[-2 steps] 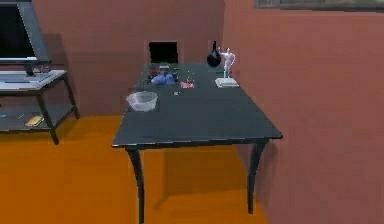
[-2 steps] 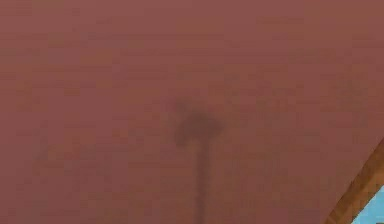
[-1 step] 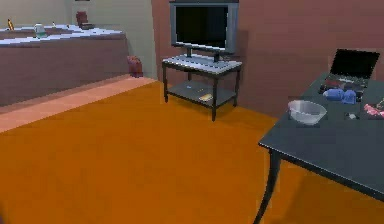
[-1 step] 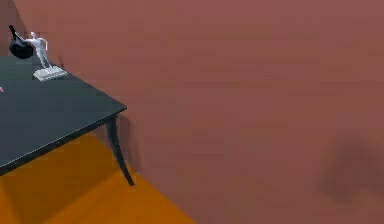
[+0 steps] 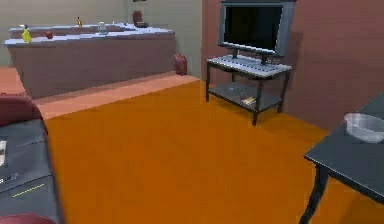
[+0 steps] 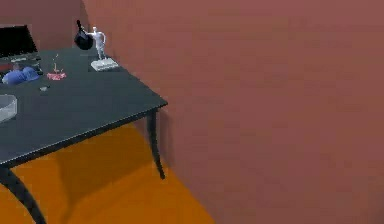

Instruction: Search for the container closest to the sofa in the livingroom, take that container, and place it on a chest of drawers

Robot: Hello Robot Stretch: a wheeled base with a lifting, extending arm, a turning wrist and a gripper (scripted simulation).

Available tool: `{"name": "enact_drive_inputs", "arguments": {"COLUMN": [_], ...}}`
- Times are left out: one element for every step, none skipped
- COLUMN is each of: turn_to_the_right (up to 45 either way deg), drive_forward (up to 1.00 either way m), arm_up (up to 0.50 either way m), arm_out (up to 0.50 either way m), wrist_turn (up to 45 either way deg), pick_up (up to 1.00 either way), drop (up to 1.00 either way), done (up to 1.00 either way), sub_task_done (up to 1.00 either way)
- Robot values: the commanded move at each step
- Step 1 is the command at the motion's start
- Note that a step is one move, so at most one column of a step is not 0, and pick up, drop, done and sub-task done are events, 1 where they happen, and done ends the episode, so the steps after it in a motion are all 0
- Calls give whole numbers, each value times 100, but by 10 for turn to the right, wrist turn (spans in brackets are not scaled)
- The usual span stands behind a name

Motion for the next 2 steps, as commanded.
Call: {"name": "enact_drive_inputs", "arguments": {"turn_to_the_right": [0,-180], "drive_forward": [100,0], "arm_up": [0,0], "arm_out": [0,0], "wrist_turn": [0,0], "pick_up": [0,0], "drop": [0,0], "done": [0,0], "sub_task_done": [0,0]}}
